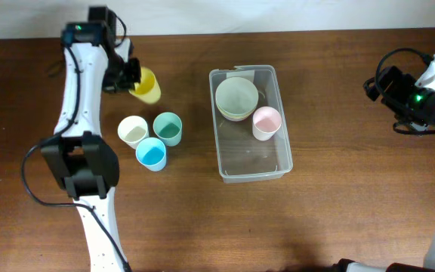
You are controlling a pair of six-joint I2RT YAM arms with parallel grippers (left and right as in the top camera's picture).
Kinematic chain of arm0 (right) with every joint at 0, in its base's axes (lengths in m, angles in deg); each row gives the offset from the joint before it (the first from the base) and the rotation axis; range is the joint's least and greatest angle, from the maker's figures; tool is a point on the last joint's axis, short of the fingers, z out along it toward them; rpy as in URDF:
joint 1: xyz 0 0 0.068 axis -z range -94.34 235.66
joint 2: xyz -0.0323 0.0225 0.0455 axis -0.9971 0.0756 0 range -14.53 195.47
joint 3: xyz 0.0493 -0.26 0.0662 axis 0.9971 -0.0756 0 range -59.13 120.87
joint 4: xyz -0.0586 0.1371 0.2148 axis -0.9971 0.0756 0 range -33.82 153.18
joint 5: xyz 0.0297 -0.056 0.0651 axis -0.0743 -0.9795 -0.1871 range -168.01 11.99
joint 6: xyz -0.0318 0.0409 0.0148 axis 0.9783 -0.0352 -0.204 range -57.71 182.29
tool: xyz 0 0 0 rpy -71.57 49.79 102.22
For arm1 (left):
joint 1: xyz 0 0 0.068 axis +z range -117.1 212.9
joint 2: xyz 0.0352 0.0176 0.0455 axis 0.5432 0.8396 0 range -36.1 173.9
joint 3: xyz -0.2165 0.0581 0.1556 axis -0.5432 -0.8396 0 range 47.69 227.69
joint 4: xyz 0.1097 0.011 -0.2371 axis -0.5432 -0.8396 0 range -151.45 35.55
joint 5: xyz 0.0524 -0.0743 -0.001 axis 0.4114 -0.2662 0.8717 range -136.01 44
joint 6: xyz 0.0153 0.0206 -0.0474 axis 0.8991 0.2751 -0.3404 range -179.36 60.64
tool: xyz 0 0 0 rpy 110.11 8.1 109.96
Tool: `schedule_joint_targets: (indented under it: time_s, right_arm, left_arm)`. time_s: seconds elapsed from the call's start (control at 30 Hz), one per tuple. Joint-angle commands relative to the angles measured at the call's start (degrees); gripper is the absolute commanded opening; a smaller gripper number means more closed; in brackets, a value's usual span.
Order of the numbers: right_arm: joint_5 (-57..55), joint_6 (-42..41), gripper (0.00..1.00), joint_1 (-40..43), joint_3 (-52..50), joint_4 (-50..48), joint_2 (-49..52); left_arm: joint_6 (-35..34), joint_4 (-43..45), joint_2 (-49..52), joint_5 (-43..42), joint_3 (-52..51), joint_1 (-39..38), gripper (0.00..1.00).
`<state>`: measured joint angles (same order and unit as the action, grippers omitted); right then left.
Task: Pack container
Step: 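Carry the yellow cup with the left gripper into the container, release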
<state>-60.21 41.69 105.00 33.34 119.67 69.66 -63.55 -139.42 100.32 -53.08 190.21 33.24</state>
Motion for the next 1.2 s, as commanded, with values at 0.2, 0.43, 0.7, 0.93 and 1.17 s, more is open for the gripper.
schedule_joint_targets:
  time_s: [0.2,0.43,0.7,0.93,1.17]
  right_arm:
    - [-0.5,0.2,0.99,0.2,0.4,0.0,-0.1]
    - [-0.5,0.2,0.99,0.2,0.4,0.0,-0.1]
    - [-0.5,0.2,0.99,0.2,0.4,0.0,-0.1]
    - [-0.5,0.2,0.99,0.2,0.4,0.0,-0.1]
    - [-0.5,0.2,0.99,0.2,0.4,0.0,-0.1]
  left_arm:
    - [0.0,-11.7,-1.1,-0.7,19.6,-10.2,0.01]
    - [3.8,-11.7,-1.1,0.7,16.6,-23.3,0.02]
    - [3.8,-11.7,-1.1,5.0,8.9,-30.5,0.02]
    - [3.8,-4.9,-1.1,3.7,-5.4,-32.9,0.02]
    - [3.8,4.6,-1.1,3.4,-14.4,-33.2,0.04]
